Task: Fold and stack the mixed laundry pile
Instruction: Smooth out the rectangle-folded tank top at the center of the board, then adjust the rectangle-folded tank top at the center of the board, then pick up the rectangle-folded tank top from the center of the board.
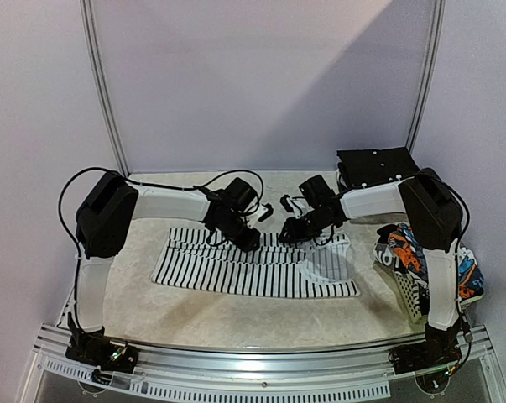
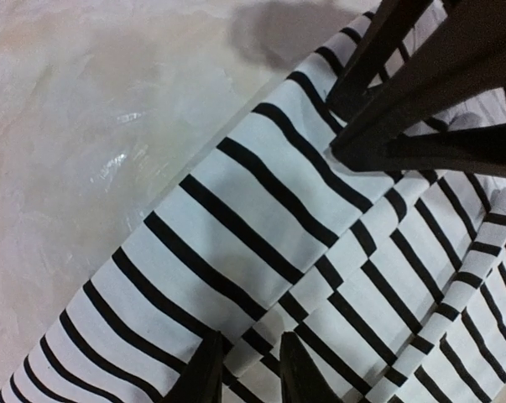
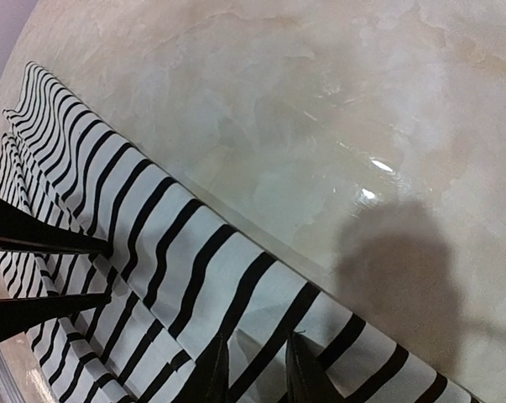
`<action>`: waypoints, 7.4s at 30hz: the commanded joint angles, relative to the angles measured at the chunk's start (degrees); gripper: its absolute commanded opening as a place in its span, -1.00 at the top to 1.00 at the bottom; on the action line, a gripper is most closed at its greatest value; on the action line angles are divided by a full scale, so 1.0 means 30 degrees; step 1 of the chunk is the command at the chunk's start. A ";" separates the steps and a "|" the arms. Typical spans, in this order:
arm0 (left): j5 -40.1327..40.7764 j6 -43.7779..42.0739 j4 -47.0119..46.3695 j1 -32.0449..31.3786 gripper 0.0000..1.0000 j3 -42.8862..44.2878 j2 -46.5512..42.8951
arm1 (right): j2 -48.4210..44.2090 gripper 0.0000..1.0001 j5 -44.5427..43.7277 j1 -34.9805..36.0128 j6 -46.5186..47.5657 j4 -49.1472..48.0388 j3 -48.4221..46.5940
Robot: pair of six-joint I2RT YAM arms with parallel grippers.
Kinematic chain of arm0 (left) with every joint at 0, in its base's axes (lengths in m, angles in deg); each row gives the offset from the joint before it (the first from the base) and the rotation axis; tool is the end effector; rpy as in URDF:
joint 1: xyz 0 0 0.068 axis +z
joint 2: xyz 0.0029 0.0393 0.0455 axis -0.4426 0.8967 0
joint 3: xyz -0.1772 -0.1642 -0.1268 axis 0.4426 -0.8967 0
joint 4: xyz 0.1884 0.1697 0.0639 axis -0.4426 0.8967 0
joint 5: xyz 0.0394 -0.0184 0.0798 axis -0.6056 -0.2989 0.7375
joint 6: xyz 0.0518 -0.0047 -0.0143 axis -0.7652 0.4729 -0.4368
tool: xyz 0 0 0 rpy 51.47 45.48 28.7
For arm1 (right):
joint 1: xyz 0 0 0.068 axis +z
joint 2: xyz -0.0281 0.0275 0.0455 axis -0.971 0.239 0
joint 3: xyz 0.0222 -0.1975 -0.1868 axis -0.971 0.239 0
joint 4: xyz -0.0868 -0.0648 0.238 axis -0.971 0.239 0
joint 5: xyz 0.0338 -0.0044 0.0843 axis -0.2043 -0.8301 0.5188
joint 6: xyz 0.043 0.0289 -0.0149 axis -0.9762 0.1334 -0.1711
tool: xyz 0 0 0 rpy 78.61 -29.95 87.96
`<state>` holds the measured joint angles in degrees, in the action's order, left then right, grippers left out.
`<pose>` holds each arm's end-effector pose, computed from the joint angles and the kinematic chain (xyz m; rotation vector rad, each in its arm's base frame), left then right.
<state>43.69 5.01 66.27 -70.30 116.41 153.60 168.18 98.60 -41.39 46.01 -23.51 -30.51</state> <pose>0.3261 -0.3204 0.1378 0.9900 2.4994 -0.4040 0.3604 0.2653 0.1265 -0.5698 2.5805 0.7768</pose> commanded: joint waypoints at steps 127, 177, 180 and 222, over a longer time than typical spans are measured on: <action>0.2606 0.8951 -0.1502 0.5057 0.43 -1.1898 -0.7647 | 0.2052 0.40 -0.4054 0.0375 -0.1410 0.3674 -0.1678; 0.4002 1.4106 -0.3335 -0.5376 0.09 -1.2108 -1.0813 | 0.5873 -0.25 0.0783 -0.1943 0.3009 1.0690 -1.6690; 0.4111 1.3620 -0.2883 -0.5686 0.06 -1.2507 -1.1450 | 0.3182 -0.41 -0.0377 -0.1280 0.2786 0.8947 -1.2475; 0.2936 1.4375 -0.3411 -0.9404 0.46 -1.2631 -0.8105 | -1.6991 -0.12 -0.1849 0.4749 -0.9710 -0.2030 1.8658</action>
<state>51.73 47.19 56.63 -97.36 78.55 127.21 115.84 89.40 -28.47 18.91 -23.44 23.35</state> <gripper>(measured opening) 0.281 0.576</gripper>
